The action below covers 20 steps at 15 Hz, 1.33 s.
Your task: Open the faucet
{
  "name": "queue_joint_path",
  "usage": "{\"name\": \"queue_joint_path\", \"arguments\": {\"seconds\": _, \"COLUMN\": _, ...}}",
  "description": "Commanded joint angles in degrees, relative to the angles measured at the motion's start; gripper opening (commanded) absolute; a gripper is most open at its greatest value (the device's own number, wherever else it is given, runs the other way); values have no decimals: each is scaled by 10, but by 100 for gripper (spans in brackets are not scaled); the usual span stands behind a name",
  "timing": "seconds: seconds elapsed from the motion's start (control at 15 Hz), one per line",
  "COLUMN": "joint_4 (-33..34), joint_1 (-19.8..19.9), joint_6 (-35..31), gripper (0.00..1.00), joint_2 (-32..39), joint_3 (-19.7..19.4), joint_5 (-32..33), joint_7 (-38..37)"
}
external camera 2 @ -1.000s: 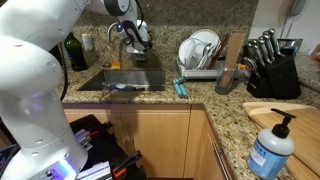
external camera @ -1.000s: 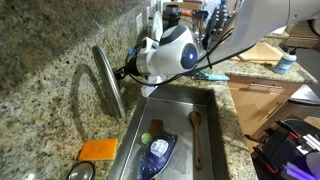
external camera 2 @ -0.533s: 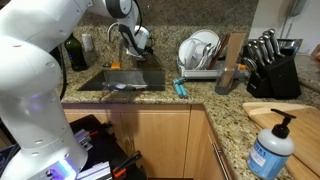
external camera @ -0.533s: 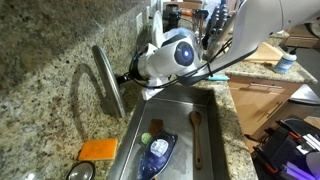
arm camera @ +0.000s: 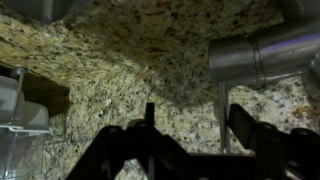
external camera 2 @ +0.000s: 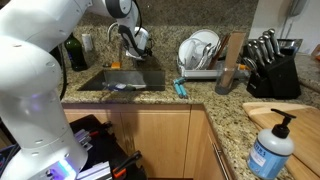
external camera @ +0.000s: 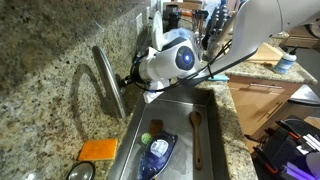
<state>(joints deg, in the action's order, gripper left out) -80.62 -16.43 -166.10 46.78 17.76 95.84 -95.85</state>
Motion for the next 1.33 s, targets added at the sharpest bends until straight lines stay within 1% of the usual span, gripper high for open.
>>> {"name": "queue_joint_path", "arguments": {"seconds": 0.0, "joint_4": 32, "joint_1": -22, "joint_6": 12, "gripper": 43, "joint_2": -3, "joint_3": -26, "joint_5": 109, "joint_7": -63}}
{"name": "queue_joint_path", "arguments": {"seconds": 0.07, "joint_4": 29, "joint_1": -26, "joint_6": 22, "gripper": 37, "joint_2": -9, "joint_3": -28, "joint_5": 135, "joint_7": -69}}
{"name": "queue_joint_path", "arguments": {"seconds": 0.2, "joint_4": 2, "joint_1": -28, "joint_6": 44, "gripper": 19, "joint_2": -30, "joint_3": -33, "joint_5": 155, "joint_7": -50}}
{"name": "queue_joint_path", "arguments": {"seconds": 0.27, "joint_4": -18, "joint_1": -28, "joint_6": 60, "gripper": 13, "joint_2": -43, "joint_3": -36, "joint_5": 151, "joint_7": -36}}
{"name": "queue_joint_path", "arguments": {"seconds": 0.33, "joint_4": -37, "joint_1": -29, "joint_6": 77, "gripper": 4, "joint_2": -55, "joint_3": -40, "joint_5": 141, "joint_7": -14}}
{"name": "queue_joint_path", "arguments": {"seconds": 0.4, "joint_4": -57, "joint_1": -28, "joint_6": 85, "gripper": 1, "joint_2": -71, "joint_3": -42, "joint_5": 131, "joint_7": 2}}
{"name": "queue_joint_path", "arguments": {"seconds": 0.47, "joint_4": -69, "joint_1": -29, "joint_6": 100, "gripper": 0, "joint_2": -83, "joint_3": -45, "joint_5": 130, "joint_7": 14}}
{"name": "queue_joint_path", "arguments": {"seconds": 0.53, "joint_4": -85, "joint_1": -30, "joint_6": 124, "gripper": 21, "joint_2": -97, "joint_3": -50, "joint_5": 130, "joint_7": 22}}
{"name": "queue_joint_path", "arguments": {"seconds": 0.6, "joint_4": -94, "joint_1": -32, "joint_6": 149, "gripper": 27, "joint_2": -107, "joint_3": -56, "joint_5": 135, "joint_7": 25}}
{"name": "queue_joint_path", "arguments": {"seconds": 0.67, "joint_4": -38, "joint_1": -29, "joint_6": 113, "gripper": 4, "joint_2": -60, "joint_3": -40, "joint_5": 137, "joint_7": 8}}
{"name": "queue_joint_path", "arguments": {"seconds": 0.8, "joint_4": -57, "joint_1": -28, "joint_6": 133, "gripper": 18, "joint_2": -78, "joint_3": -50, "joint_5": 137, "joint_7": 13}}
{"name": "queue_joint_path", "arguments": {"seconds": 0.87, "joint_4": -62, "joint_1": -28, "joint_6": 135, "gripper": 26, "joint_2": -83, "joint_3": -51, "joint_5": 137, "joint_7": 14}}
{"name": "queue_joint_path", "arguments": {"seconds": 0.93, "joint_4": -66, "joint_1": -29, "joint_6": 135, "gripper": 52, "joint_2": -87, "joint_3": -52, "joint_5": 137, "joint_7": 14}}
{"name": "queue_joint_path", "arguments": {"seconds": 1.0, "joint_4": -80, "joint_1": -23, "joint_6": 127, "gripper": 52, "joint_2": -96, "joint_3": -47, "joint_5": 112, "joint_7": 26}}
{"name": "queue_joint_path", "arguments": {"seconds": 1.07, "joint_4": -110, "joint_1": -16, "joint_6": 120, "gripper": 55, "joint_2": -114, "joint_3": -43, "joint_5": 65, "joint_7": 56}}
{"name": "queue_joint_path", "arguments": {"seconds": 1.13, "joint_4": -142, "joint_1": -13, "joint_6": 131, "gripper": 62, "joint_2": -132, "joint_3": -41, "joint_5": 13, "joint_7": 89}}
{"name": "queue_joint_path", "arguments": {"seconds": 1.2, "joint_4": -179, "joint_1": -15, "joint_6": 166, "gripper": 69, "joint_2": -154, "joint_3": -43, "joint_5": -34, "joint_7": 123}}
{"name": "queue_joint_path", "arguments": {"seconds": 1.27, "joint_4": -203, "joint_1": -14, "joint_6": 183, "gripper": 77, "joint_2": -168, "joint_3": -41, "joint_5": -71, "joint_7": 147}}
